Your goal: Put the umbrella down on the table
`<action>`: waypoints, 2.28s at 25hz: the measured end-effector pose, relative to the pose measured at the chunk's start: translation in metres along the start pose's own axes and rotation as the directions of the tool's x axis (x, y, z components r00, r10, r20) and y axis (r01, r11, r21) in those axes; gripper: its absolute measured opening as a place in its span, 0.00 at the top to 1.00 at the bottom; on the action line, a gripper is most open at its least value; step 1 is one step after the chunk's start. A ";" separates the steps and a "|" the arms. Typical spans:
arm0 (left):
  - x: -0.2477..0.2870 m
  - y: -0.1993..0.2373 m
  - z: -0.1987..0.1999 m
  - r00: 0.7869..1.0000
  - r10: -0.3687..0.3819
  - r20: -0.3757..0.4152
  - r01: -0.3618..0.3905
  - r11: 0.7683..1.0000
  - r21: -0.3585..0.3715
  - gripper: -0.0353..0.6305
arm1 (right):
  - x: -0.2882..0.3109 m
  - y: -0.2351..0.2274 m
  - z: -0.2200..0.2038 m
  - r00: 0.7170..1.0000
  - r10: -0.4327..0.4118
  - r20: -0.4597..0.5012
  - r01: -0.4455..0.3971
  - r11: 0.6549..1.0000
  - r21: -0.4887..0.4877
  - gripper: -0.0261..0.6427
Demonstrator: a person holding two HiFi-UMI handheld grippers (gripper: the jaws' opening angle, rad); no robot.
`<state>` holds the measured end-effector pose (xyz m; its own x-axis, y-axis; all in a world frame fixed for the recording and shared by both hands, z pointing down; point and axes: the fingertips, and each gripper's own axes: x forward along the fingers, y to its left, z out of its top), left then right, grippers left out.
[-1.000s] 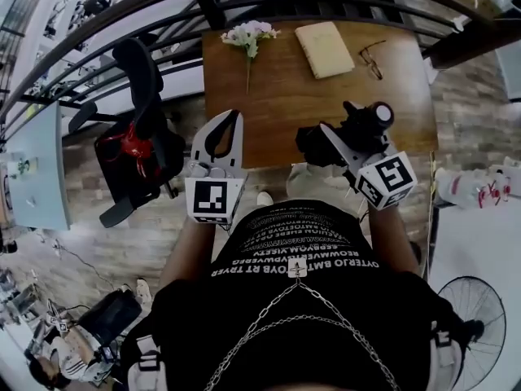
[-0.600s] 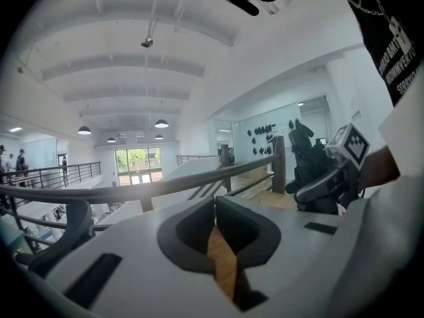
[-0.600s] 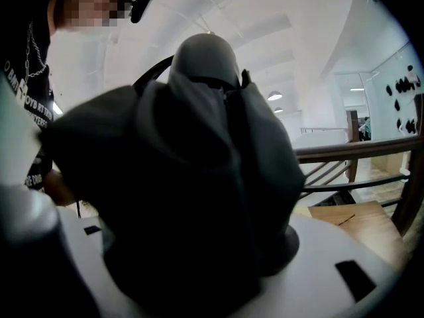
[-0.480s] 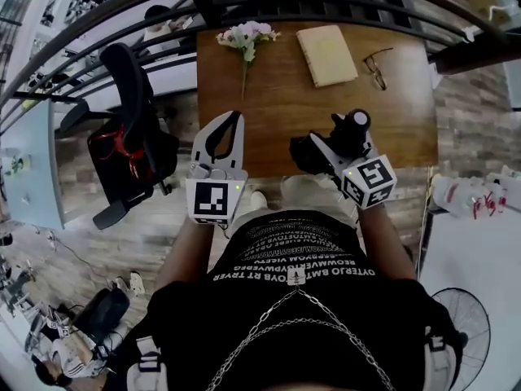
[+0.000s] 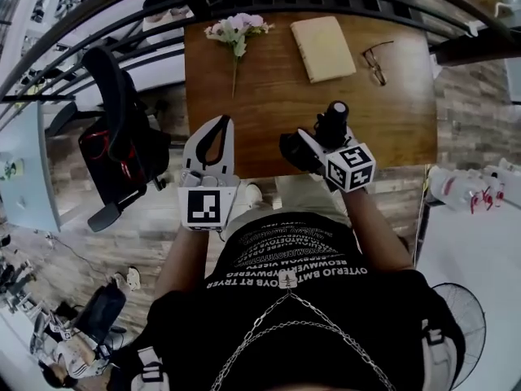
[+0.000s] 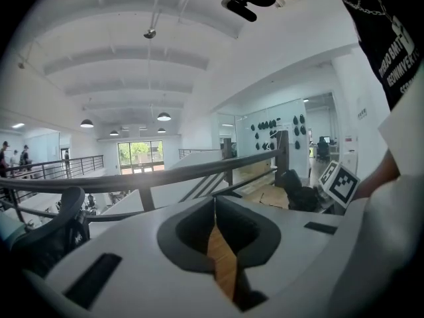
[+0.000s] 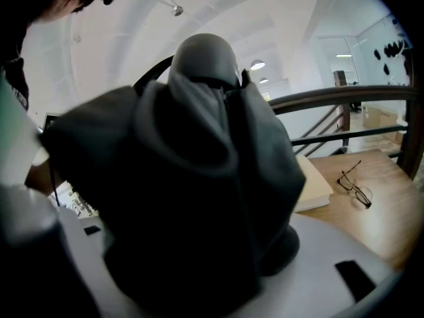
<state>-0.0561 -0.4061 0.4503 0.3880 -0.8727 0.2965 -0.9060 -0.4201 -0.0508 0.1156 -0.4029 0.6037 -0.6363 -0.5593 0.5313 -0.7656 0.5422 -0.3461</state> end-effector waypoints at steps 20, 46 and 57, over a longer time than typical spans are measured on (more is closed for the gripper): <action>-0.010 0.011 -0.031 0.994 0.075 -0.080 -0.074 0.997 0.018 0.90 | 0.094 -0.058 -0.099 0.968 -0.017 -0.251 0.064 0.982 0.179 0.51; -0.134 0.029 0.006 0.993 0.106 0.041 -0.105 0.994 -0.034 0.90 | 0.022 -0.005 -0.057 0.995 -0.060 -0.081 0.066 0.995 0.078 0.41; -0.193 0.024 0.041 0.980 0.062 0.189 -0.050 0.997 -0.066 0.90 | -0.123 0.101 0.060 0.937 -0.077 0.339 0.153 0.967 -0.203 0.94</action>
<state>-0.1452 -0.2580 0.3524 0.3563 -0.9282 0.1069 -0.9335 -0.3586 -0.0030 0.1109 -0.3168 0.4565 -0.5697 -0.7789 0.2622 -0.8186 0.5661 -0.0970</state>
